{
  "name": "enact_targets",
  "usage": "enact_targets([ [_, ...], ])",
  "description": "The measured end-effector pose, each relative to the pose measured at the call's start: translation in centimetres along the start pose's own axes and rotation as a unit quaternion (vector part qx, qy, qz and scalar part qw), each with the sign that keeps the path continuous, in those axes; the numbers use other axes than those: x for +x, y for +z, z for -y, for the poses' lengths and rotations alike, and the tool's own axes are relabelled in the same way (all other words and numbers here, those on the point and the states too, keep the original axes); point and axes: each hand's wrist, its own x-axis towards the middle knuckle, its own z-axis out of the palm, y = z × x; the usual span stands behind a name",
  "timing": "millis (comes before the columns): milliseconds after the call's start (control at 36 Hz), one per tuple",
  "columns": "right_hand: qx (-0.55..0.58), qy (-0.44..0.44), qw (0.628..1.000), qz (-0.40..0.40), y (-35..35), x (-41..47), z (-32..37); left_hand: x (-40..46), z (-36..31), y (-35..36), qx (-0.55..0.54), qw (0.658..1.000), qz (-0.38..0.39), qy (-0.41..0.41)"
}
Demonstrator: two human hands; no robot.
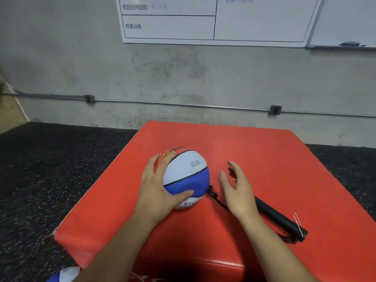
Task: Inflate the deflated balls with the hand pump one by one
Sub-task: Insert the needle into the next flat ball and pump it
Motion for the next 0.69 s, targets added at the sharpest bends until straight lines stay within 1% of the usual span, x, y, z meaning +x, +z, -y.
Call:
enact_targets([
  [83, 0.046, -0.035, 0.997, 0.056, 0.0, -1.4, 2.3, -0.9, 0.1, -2.3, -0.018, 1.000, -0.012, 0.020],
  [139, 0.109, -0.016, 0.989, 0.101, 0.1, -2.4, 3.7, -1.9, -0.2, -4.2, -0.041, 0.999, -0.016, 0.026],
  [222, 0.160, 0.017, 0.976, 0.149, 0.6, -4.3, 5.5, -3.6, -0.8, -7.1, -0.053, 0.997, -0.023, 0.042],
  [278, 0.213, 0.035, 0.960, 0.178, 1.4, -5.7, 6.9, -5.1, -1.2, -9.1, -0.045, 0.997, -0.028, 0.053],
  [361, 0.293, 0.062, 0.925, 0.233, 2.4, -8.2, 10.0, -7.7, -1.8, -11.8, -0.034, 0.996, -0.037, 0.070],
  [472, 0.302, 0.057, 0.904, 0.297, 4.8, -12.5, 13.4, -12.2, -1.8, -16.0, 0.003, 0.997, -0.043, 0.067],
  [694, 0.295, 0.048, 0.892, 0.338, 11.3, -20.4, 19.3, -20.7, 0.5, -25.5, 0.025, 0.998, -0.058, -0.004],
])
